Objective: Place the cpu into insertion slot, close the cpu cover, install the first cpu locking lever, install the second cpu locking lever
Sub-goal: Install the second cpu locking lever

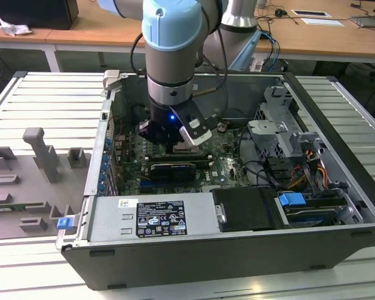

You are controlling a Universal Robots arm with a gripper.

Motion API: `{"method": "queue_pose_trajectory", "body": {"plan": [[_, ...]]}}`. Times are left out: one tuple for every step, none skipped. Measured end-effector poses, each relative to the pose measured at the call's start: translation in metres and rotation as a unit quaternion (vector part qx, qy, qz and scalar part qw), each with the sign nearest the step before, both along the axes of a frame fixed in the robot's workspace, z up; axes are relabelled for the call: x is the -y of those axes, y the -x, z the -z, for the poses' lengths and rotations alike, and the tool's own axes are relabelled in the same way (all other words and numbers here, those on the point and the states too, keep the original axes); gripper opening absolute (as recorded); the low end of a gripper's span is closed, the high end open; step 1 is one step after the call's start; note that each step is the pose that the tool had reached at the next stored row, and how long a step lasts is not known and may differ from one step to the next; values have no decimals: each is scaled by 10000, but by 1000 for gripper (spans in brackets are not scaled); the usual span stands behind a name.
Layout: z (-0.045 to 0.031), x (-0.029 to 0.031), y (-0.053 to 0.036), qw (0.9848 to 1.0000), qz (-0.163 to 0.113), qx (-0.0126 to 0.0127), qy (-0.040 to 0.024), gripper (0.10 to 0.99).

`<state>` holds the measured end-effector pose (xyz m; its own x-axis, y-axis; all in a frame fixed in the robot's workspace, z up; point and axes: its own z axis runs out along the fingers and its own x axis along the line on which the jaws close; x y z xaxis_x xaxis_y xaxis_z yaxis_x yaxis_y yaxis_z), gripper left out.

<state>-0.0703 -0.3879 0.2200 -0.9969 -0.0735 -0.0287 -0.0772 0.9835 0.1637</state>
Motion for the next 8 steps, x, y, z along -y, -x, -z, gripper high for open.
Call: {"method": "queue_pose_trajectory", "body": {"plan": [[3,19,6,10000,0,1,-51,106],[5,31,15,10000,0,2,-91,106],[11,44,27,9999,0,4,-144,106],[35,46,40,9998,0,4,-179,106],[59,46,55,9998,0,4,-181,106],[71,47,63,9998,0,4,-182,106],[95,46,77,9998,0,4,-185,106],[117,47,79,9998,-1,4,-189,106]]}}
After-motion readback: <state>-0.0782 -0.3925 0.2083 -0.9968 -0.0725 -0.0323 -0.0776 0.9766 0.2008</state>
